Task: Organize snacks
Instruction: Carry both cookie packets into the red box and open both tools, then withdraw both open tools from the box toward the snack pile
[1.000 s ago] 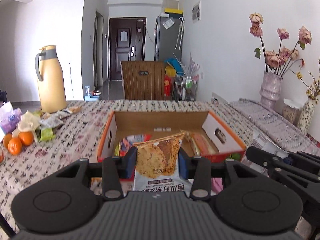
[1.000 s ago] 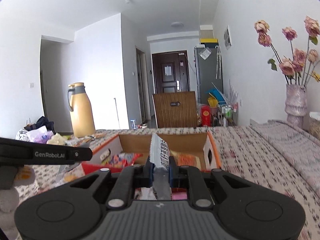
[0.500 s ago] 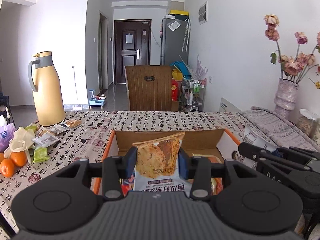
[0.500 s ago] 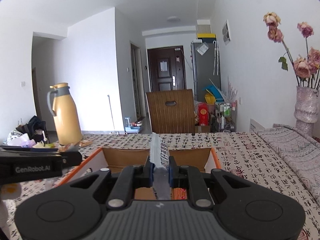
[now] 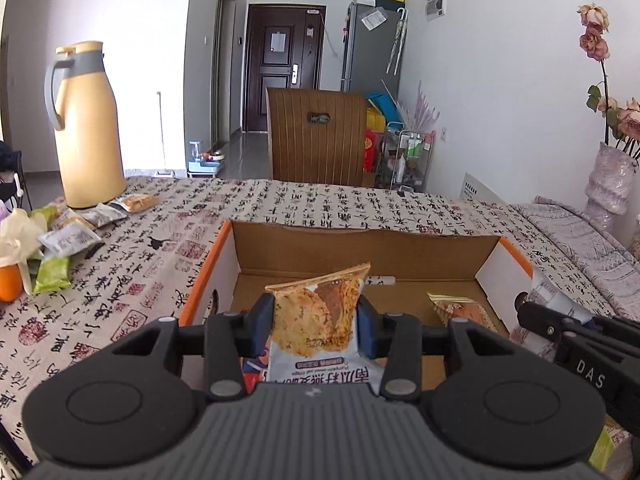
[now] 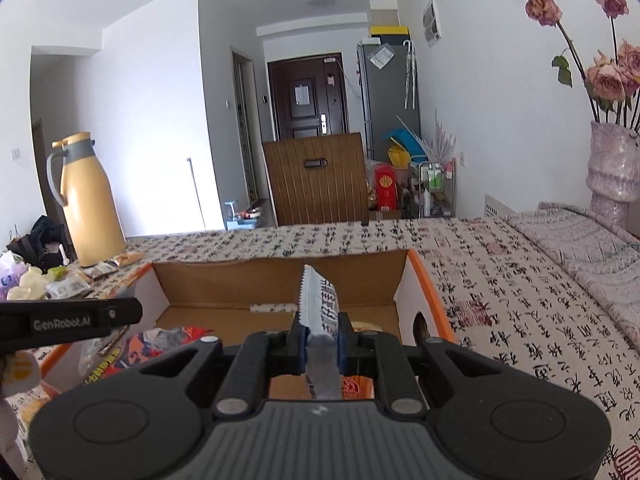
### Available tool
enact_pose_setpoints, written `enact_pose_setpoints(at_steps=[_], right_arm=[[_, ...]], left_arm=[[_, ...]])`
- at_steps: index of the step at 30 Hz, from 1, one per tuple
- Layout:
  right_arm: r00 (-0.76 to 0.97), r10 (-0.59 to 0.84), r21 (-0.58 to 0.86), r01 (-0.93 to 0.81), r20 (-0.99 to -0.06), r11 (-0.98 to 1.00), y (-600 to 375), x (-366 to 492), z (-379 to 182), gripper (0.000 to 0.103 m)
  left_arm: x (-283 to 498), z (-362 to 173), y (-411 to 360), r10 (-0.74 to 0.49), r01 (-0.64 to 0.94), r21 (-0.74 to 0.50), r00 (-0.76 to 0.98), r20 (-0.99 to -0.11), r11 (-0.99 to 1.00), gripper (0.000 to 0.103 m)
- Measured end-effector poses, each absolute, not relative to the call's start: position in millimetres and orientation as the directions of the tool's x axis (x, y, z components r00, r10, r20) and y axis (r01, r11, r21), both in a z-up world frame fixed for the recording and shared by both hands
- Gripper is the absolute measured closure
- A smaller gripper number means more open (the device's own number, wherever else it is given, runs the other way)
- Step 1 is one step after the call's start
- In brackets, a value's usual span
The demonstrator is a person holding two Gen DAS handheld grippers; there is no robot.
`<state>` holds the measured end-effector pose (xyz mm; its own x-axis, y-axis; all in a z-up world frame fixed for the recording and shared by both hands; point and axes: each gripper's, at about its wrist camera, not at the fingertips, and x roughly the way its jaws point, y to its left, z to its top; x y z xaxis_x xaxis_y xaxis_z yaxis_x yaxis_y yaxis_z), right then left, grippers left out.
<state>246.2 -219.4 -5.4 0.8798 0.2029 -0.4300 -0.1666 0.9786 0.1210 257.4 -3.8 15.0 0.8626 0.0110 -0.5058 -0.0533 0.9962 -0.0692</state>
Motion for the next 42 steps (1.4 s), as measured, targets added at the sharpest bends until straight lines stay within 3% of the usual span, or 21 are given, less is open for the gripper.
enact_pose_setpoints(at_steps=[2,4,5,6,7,9,12,14,42], right_arm=[[0.873,0.203,0.118,-0.168,-0.443,0.979,-219.3,246.8,-7.3,0.088],[0.866,0.207,0.122,-0.169,-0.455,0.978,-220.3,248.1,-8.6,0.085],[0.865,0.203,0.123,-0.164,-0.459,0.979,-221.0,248.0,-9.5,0.085],[0.865,0.198,0.126,-0.157,-0.462,0.98,-222.3,248.1,-9.6,0.081],[0.863,0.197,0.132,-0.153,-0.465,0.979,-223.8,248.2,-9.8,0.075],[0.868,0.19,0.141,-0.14,-0.46,0.98,-226.4,246.7,-9.5,0.041],[0.881,0.18,0.148,-0.127,-0.438,0.981,-229.3,242.4,-5.7,0.006],[0.884,0.174,0.15,-0.12,-0.433,0.981,-229.9,241.7,-4.4,0.0],[0.909,0.181,0.119,-0.146,-0.375,0.982,-237.0,173.9,36.3,0.0]], left_arm=[[255.8,14.3,-2.5,0.004,-0.048,-0.076,0.866,-0.5,0.996,0.059],[254.4,14.7,-1.7,0.0,-0.045,-0.08,0.87,-0.493,0.996,0.052],[252.9,15.1,-1.2,0.001,-0.047,-0.081,0.872,-0.489,0.996,0.039],[252.0,16.0,-1.6,0.013,-0.058,-0.078,0.874,-0.485,0.995,0.019],[250.3,16.8,-1.7,0.032,-0.076,-0.073,0.879,-0.475,0.994,0.013],[247.2,19.1,-0.4,0.046,-0.091,-0.077,0.887,-0.459,0.993,0.002],[246.1,21.2,0.0,0.059,-0.107,-0.079,0.887,-0.458,0.991,0.0],[245.8,23.3,0.1,0.061,-0.11,-0.081,0.887,-0.458,0.991,0.0],[171.6,58.9,11.1,0.108,-0.151,-0.071,0.9,-0.422,0.986,0.0]])
